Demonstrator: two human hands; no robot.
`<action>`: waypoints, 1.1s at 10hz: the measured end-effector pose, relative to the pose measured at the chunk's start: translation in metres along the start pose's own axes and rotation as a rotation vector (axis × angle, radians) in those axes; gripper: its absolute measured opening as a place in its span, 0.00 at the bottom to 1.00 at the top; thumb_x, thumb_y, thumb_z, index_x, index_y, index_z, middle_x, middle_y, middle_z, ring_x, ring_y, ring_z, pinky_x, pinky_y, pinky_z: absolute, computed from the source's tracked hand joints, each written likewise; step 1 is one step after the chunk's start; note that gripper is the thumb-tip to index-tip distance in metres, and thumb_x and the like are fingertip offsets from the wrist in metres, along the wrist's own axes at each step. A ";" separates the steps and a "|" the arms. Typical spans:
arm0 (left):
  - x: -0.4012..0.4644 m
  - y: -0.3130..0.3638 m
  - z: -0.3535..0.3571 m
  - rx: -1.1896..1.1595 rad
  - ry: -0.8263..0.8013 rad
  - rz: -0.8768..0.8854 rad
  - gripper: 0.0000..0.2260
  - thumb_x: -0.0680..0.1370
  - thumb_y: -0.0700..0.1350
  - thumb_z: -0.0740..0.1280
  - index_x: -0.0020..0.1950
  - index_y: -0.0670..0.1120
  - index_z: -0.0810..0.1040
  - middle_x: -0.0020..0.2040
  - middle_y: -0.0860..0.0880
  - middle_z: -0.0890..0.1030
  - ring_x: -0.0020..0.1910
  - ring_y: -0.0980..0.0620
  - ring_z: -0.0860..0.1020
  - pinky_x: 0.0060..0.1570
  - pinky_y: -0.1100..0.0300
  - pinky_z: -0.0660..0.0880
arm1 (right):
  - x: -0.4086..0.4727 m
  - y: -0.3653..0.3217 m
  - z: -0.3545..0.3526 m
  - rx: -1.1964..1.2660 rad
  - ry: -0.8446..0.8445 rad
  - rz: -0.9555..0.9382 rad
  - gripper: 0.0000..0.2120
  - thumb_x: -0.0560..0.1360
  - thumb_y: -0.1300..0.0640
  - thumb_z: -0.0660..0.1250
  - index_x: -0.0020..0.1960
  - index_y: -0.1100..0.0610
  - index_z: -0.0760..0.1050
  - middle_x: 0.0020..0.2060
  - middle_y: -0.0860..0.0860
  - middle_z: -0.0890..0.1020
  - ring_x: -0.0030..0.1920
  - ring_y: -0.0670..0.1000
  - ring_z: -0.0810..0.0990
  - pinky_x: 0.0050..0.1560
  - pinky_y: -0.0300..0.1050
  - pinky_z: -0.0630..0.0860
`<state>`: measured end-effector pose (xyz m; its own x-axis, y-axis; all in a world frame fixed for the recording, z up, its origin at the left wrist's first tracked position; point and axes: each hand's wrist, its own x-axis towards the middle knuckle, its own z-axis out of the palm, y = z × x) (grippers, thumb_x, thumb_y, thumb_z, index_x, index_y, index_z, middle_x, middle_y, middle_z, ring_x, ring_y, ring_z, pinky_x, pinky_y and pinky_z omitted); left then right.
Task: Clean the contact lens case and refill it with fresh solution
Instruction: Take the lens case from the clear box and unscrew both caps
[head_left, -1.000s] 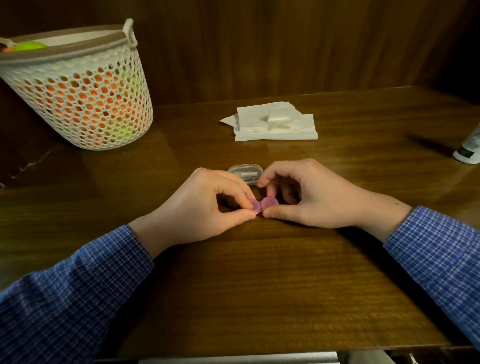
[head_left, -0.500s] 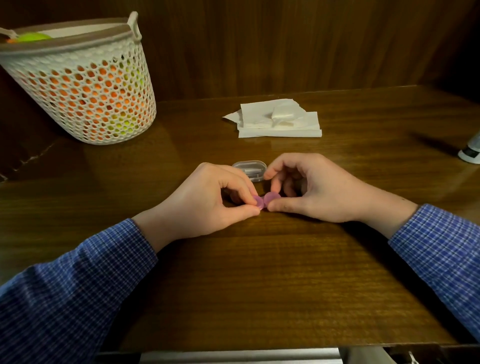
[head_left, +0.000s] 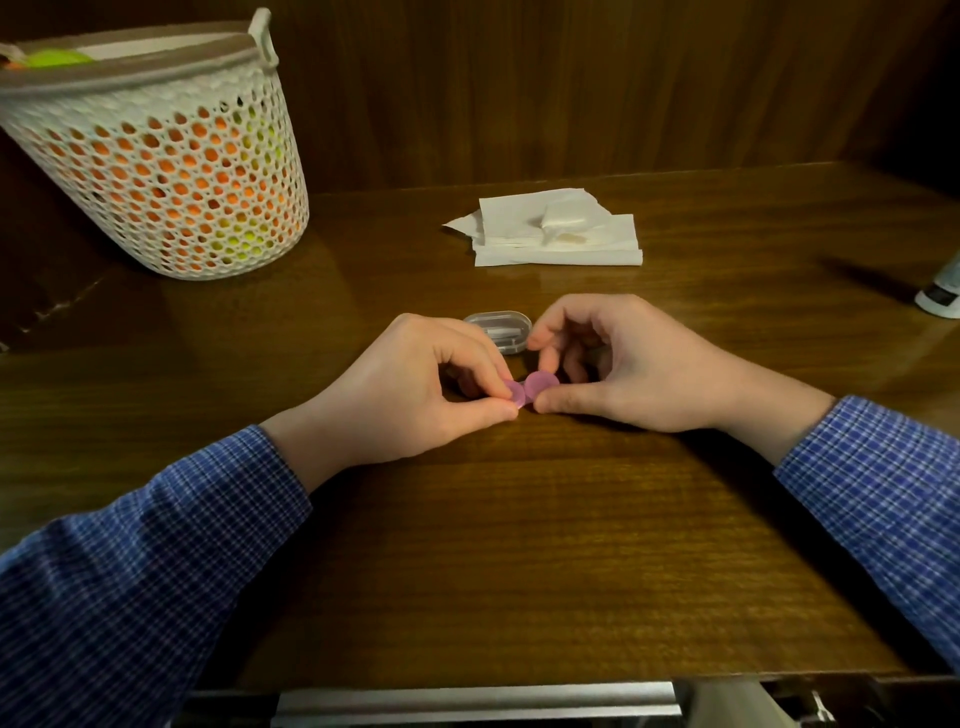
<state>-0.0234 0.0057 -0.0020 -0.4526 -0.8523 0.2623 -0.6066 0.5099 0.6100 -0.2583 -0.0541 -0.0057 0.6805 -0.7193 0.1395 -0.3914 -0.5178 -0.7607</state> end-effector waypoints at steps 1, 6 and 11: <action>0.000 0.001 0.000 -0.003 -0.005 0.007 0.04 0.74 0.46 0.77 0.49 0.48 0.88 0.48 0.56 0.86 0.50 0.57 0.84 0.47 0.65 0.81 | 0.000 0.000 -0.002 0.019 -0.021 -0.021 0.19 0.70 0.54 0.81 0.57 0.48 0.77 0.45 0.46 0.85 0.41 0.48 0.82 0.43 0.41 0.82; 0.001 0.002 -0.001 -0.020 -0.018 -0.012 0.05 0.74 0.46 0.77 0.48 0.48 0.88 0.48 0.55 0.86 0.50 0.57 0.84 0.48 0.64 0.81 | -0.001 -0.001 -0.007 0.038 -0.090 -0.029 0.22 0.72 0.58 0.79 0.62 0.49 0.75 0.48 0.46 0.86 0.42 0.53 0.83 0.44 0.46 0.83; 0.001 0.004 -0.002 -0.038 -0.021 -0.020 0.05 0.74 0.46 0.77 0.48 0.47 0.89 0.48 0.55 0.87 0.51 0.56 0.84 0.50 0.62 0.81 | 0.001 -0.001 -0.001 -0.011 -0.022 -0.058 0.20 0.69 0.56 0.81 0.57 0.48 0.76 0.45 0.45 0.85 0.40 0.48 0.83 0.43 0.41 0.81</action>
<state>-0.0247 0.0067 0.0020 -0.4547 -0.8592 0.2345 -0.5905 0.4880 0.6428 -0.2578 -0.0546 -0.0038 0.7156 -0.6778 0.1687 -0.3578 -0.5632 -0.7449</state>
